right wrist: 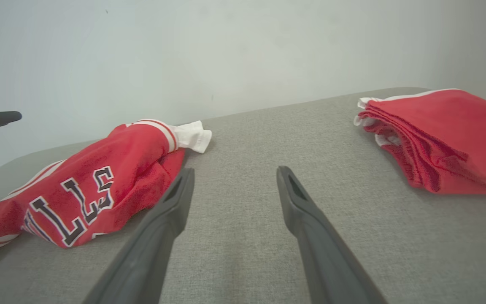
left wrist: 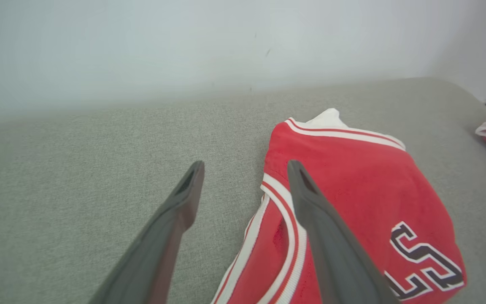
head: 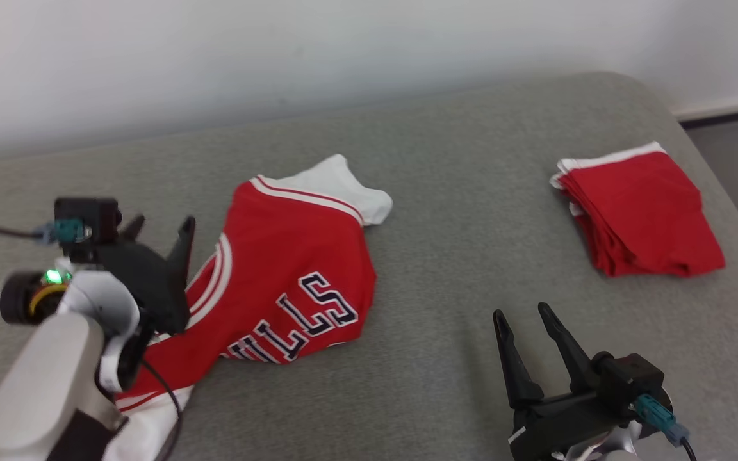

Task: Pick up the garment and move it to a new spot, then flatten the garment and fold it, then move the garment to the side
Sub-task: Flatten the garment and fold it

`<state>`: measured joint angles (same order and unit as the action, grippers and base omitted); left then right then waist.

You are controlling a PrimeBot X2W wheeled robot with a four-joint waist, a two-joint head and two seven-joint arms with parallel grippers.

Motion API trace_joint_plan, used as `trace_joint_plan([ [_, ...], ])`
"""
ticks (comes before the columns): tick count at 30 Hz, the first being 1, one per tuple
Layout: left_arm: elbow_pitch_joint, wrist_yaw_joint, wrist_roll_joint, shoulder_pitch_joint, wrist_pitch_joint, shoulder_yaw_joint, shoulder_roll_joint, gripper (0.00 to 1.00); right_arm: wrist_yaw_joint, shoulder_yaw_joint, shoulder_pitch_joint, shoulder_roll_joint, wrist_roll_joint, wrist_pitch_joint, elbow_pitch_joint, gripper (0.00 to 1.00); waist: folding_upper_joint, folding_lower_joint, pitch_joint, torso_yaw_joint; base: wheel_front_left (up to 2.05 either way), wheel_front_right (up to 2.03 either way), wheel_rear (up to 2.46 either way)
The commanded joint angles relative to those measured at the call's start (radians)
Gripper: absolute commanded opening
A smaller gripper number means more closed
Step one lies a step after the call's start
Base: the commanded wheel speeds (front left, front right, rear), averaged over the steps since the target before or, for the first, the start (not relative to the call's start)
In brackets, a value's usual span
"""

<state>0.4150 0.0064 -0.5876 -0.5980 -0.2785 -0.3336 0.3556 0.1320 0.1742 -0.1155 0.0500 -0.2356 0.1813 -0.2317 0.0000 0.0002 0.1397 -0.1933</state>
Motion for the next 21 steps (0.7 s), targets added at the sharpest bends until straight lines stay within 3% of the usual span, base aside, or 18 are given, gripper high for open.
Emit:
trace_joint_plan([
  [1, 0.035, -0.003, 0.036, -0.033, 0.004, -0.009, 0.025, 1.0, -0.002, 0.008, -0.014, 0.0, -0.008, 0.01, -0.003, 1.0, 0.0, -0.0002, 0.092, -0.119, 0.0, 0.0, 0.0],
  [7, 0.165, -0.06, 0.065, -0.158, 0.014, -0.035, 0.052, 1.0, -0.002, 0.01, -0.033, 0.0, -0.04, 0.043, -0.03, 1.0, 0.0, -0.0002, 0.159, -0.222, 0.0, 0.0, 0.0],
  [11, 0.232, -0.075, 0.058, -0.205, 0.011, -0.034, 0.06, 1.0, -0.002, 0.015, -0.048, -0.001, -0.051, 0.058, -0.043, 1.0, 0.0, -0.0002, 0.185, -0.264, 0.0, 0.0, 0.0],
  [21, 0.333, -0.076, 0.065, -0.263, -0.027, -0.052, 0.069, 1.0, -0.002, 0.021, -0.047, 0.0, -0.057, 0.076, -0.066, 1.0, 0.0, -0.0002, 0.188, -0.288, 0.0, 0.0, 0.0],
])
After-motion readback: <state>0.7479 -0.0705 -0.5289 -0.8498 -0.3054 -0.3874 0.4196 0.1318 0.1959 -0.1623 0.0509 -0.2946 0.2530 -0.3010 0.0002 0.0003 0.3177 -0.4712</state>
